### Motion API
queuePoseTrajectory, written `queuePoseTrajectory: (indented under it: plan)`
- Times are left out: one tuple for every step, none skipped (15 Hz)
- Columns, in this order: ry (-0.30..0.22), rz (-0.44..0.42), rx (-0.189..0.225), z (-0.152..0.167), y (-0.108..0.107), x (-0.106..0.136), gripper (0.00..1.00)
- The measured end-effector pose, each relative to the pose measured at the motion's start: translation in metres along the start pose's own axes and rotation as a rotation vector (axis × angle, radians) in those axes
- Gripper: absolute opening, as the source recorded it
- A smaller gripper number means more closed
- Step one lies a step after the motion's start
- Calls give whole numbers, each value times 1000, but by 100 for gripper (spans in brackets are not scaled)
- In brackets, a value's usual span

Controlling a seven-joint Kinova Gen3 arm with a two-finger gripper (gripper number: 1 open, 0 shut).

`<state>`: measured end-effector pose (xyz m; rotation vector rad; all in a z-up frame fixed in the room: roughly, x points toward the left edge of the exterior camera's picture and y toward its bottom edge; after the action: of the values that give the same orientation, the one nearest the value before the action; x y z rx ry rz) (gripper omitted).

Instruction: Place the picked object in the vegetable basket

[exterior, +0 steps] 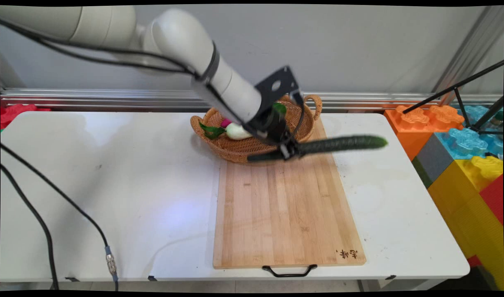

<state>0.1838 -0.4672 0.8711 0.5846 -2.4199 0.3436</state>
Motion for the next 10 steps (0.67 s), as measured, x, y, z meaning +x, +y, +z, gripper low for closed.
queuePoseTrajectory:
  plan:
    - [5, 17, 21, -2, -10, 4, 0]
    - [6, 33, 47, -3, -23, 6, 0]
    - [1, 43, 70, -4, -36, 4, 0]
    - [-9, 49, 85, -3, -47, 1, 0]
    - [-17, 51, 93, -2, -54, -2, 0]
    - [-33, 54, 104, 0, -66, -9, 0]
    - [-46, 55, 114, 3, -76, -15, 0]
    - [-57, 54, 119, 6, -83, -21, 0]
    - [-66, 53, 121, 9, -90, -26, 0]
    - [-72, 52, 122, 12, -94, -30, 0]
